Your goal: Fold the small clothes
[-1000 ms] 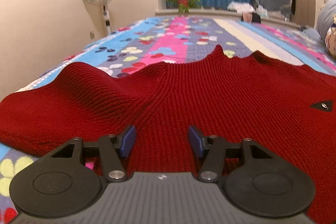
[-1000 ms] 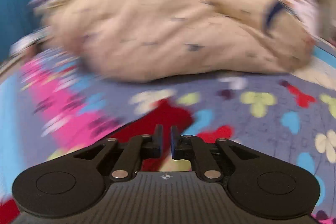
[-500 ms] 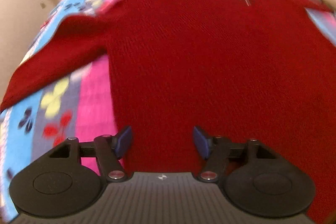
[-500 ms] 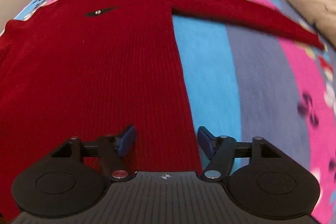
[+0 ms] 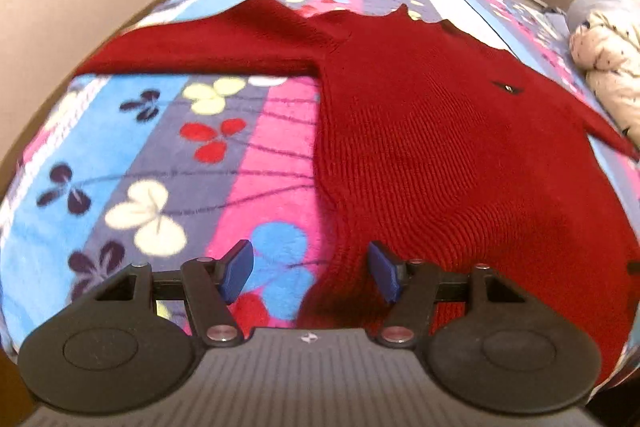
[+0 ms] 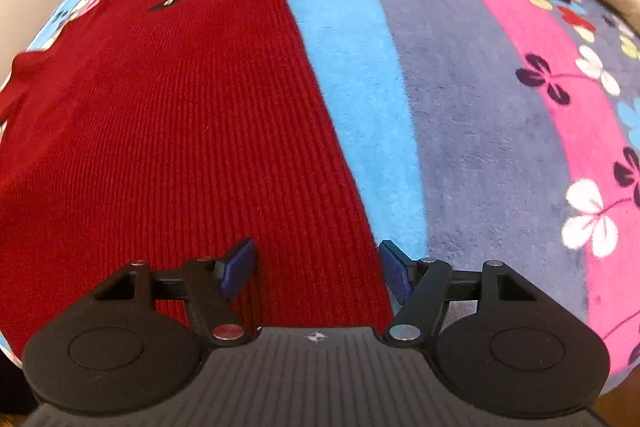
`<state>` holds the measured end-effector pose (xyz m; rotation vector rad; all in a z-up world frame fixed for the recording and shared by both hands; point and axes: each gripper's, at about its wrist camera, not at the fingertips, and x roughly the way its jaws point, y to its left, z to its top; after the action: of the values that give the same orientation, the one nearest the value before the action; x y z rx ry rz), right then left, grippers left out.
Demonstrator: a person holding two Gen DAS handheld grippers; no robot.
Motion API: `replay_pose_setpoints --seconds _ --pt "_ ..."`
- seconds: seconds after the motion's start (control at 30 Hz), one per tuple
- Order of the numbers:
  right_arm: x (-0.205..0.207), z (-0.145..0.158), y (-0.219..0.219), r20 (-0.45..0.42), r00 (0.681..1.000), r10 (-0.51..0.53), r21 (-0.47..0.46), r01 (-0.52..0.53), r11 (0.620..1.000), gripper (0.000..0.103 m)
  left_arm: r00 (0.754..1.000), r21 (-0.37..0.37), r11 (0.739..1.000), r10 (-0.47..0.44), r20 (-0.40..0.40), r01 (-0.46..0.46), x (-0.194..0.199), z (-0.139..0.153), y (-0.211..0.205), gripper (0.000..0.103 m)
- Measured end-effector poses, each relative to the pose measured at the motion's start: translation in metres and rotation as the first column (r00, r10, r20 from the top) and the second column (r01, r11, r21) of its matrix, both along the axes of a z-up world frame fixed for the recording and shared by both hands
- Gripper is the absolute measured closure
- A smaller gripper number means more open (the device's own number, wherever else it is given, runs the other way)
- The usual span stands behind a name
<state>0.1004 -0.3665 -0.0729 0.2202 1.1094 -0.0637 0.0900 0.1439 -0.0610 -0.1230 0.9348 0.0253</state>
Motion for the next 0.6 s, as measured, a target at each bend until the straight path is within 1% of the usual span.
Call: replay_pose_setpoints --seconds 0.07,0.17,0.27,0.3,0.33,0.37,0.43,0.53,0.6 --pt "-0.002 -0.001 0.004 0.009 1.0 0.004 -0.013 -0.004 1.0 0.034 1.0 -0.021 1.0 0.007 -0.02 -0.008 0.0 -0.003 0.003 0.034" --pt "-0.007 -0.001 0.002 0.015 1.0 -0.012 -0.006 0.012 1.0 0.036 0.999 -0.06 0.998 0.008 -0.031 -0.01 -0.005 -0.004 0.003 0.034" --pt "-0.011 0.0 0.0 0.02 0.999 -0.025 -0.004 0.026 1.0 0.04 0.998 -0.129 0.992 -0.015 -0.057 0.007 -0.01 -0.007 0.004 0.034" --pt "-0.01 0.0 0.001 0.022 0.999 -0.024 -0.006 0.024 1.0 0.044 0.996 -0.149 0.988 -0.039 -0.074 0.028 -0.01 -0.011 0.002 0.034" --pt "-0.01 0.0 0.001 0.024 0.999 -0.022 -0.007 0.022 1.0 0.049 0.994 -0.155 0.987 -0.062 -0.089 0.048 -0.009 -0.015 -0.002 0.033" --pt "-0.01 0.001 0.001 0.026 0.999 -0.021 -0.008 0.021 1.0 0.054 0.992 -0.13 0.989 -0.084 -0.098 0.071 -0.009 -0.018 -0.007 0.033" --pt "-0.011 0.002 0.0 0.032 0.999 -0.023 -0.007 0.023 1.0 0.07 0.987 -0.07 0.992 -0.112 -0.111 0.105 -0.006 -0.024 -0.016 0.033" --pt "-0.012 0.004 -0.005 0.041 0.998 -0.037 0.015 0.036 0.999 0.079 0.984 -0.043 0.992 -0.125 -0.129 0.12 -0.002 -0.032 -0.019 0.034" --pt "-0.013 0.006 -0.006 0.049 0.998 -0.046 0.029 0.044 0.999 0.08 0.983 -0.02 0.993 -0.122 -0.134 0.12 -0.002 -0.035 -0.018 0.034"
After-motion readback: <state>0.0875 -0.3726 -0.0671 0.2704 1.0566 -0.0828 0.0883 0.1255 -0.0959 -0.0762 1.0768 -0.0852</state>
